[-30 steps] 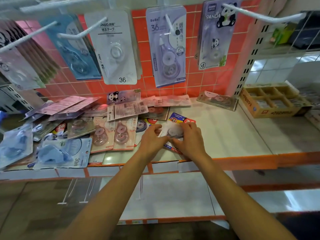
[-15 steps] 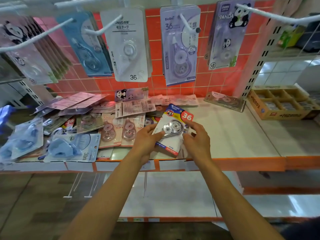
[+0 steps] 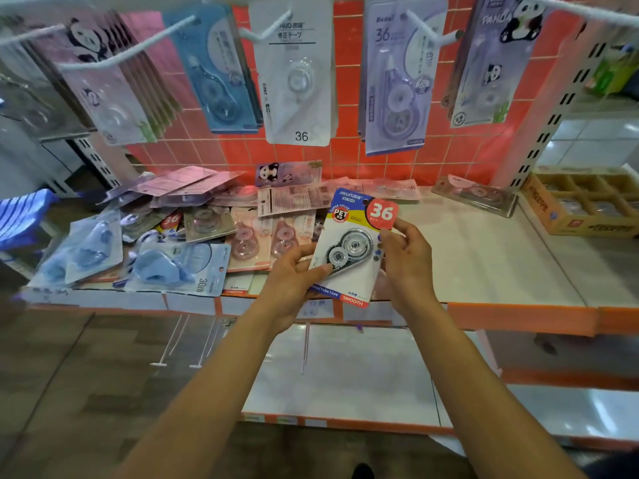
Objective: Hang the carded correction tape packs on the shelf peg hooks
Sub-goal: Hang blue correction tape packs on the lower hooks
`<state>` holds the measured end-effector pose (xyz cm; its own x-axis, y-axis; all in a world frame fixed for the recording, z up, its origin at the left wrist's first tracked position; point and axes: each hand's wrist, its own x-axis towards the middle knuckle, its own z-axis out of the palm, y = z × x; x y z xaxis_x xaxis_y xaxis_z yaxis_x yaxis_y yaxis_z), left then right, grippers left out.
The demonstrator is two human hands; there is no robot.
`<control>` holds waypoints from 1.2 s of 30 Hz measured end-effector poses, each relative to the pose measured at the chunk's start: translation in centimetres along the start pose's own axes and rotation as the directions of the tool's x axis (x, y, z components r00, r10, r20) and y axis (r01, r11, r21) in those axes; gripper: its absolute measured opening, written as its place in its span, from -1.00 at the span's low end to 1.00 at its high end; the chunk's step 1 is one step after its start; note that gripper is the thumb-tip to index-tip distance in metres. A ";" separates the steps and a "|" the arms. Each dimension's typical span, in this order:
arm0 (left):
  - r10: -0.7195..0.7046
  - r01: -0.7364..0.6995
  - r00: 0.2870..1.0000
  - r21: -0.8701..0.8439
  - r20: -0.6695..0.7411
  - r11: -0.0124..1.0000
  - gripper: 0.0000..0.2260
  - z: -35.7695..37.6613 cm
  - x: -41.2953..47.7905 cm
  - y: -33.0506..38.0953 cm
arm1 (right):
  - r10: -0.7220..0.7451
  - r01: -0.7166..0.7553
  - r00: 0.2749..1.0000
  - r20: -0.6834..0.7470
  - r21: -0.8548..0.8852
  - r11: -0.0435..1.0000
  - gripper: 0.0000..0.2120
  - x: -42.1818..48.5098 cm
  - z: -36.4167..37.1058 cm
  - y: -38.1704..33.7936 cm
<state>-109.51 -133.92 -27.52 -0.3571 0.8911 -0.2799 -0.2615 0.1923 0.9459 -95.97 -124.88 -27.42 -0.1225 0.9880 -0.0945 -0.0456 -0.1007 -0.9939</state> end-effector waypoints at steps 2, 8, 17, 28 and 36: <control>-0.004 0.004 1.000 0.016 0.014 1.000 -0.71 -1.0 -0.7 -0.2 | 0.006 -0.006 1.000 0.006 0.037 0.999 -0.82 -1.0 0.9 -0.1; 0.000 -0.007 0.998 0.126 0.060 0.992 -0.72 -5.1 -3.6 -0.5 | 0.023 -0.021 1.000 -0.015 0.102 0.995 -0.89 -5.3 4.6 -0.2; 0.004 -0.013 0.999 0.247 0.038 0.969 -0.66 -13.6 -8.8 -1.5 | 0.009 -0.009 1.000 -0.001 0.058 0.998 -0.86 -13.4 11.5 1.0; -0.046 0.037 0.998 0.236 0.035 0.971 -0.71 -22.6 -15.3 -4.5 | 0.050 -0.050 0.999 -0.008 0.048 0.998 -0.87 -22.2 17.0 4.0; -0.143 0.134 0.989 0.199 0.035 0.971 -0.76 -25.3 -16.8 -8.3 | 0.163 -0.162 0.986 0.045 -0.021 0.987 -0.81 -24.4 18.0 7.3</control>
<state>-124.07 -160.91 -34.82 -0.2840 0.8683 -0.4066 -0.1234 0.3875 0.9136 -111.19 -151.86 -31.29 -0.1726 0.9520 -0.2527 -0.0042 -0.2573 -0.9663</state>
